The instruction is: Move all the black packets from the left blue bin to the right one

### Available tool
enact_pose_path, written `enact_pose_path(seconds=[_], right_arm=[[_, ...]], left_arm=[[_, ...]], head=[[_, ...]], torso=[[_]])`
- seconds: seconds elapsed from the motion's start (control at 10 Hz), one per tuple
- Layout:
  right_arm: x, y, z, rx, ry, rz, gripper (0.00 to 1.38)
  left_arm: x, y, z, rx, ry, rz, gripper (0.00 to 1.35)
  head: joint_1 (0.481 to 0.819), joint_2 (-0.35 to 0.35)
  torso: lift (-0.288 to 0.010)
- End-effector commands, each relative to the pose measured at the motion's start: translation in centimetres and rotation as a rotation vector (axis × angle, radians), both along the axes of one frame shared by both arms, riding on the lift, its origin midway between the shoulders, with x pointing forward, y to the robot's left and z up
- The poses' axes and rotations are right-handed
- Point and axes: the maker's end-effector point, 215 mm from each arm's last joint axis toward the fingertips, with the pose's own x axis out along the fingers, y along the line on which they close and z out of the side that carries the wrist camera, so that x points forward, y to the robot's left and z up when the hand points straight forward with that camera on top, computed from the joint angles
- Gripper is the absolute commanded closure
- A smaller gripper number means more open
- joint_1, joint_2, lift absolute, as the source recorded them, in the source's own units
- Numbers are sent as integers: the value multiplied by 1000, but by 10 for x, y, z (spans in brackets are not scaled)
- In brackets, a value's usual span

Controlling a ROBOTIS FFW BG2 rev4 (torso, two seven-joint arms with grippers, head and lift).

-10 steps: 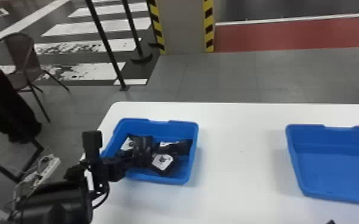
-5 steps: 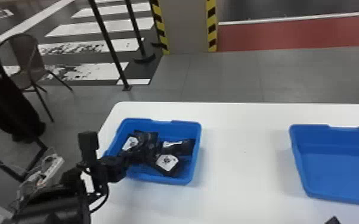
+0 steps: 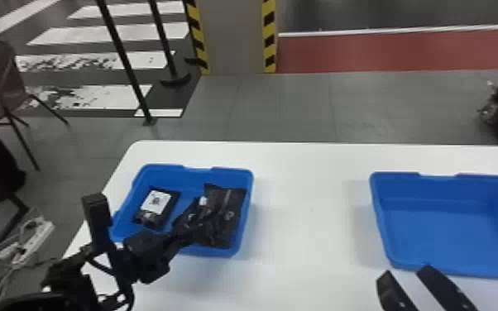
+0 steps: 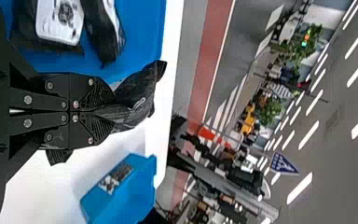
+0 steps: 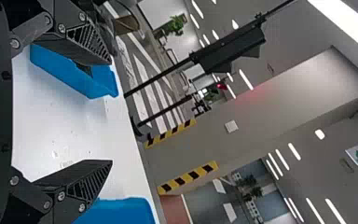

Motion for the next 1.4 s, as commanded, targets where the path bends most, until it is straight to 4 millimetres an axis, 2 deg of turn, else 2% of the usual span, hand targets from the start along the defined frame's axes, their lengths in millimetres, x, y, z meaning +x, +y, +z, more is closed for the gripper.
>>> enact_pose_path(seconds=[0.0,0.2,0.3,0.5,0.6,0.8,1.2,1.3], right_arm=[[10,20,-4,22,24,84,292],[24,33,-4,37,17,143,292],[29,40,-8,57,34,177,291],[47,60,-24,106,75,263,292],[60,67,-24,144,69,287,292],[83,68,-15,142,37,292,292],[101,68,-28,174,73,299,297],[107,68,-27,171,68,299,395]], left_arm=[[-12,-31,-5,-53,40,-68,1199],[-29,-61,-17,-118,111,-151,1199],[-30,-72,-17,-142,116,-182,1199],[-25,-102,-6,-201,99,-281,1199],[-23,-115,2,-223,85,-333,1199],[-26,-128,1,-248,102,-378,1199],[-30,-155,12,-289,95,-450,1199],[-31,-159,10,-296,106,-464,1199]], head=[[695,123],[695,103],[695,89],[695,74],[695,64],[695,41],[695,5],[695,-3]], torso=[[-110],[-110],[-110],[-110],[-110],[-110],[-110],[-110]])
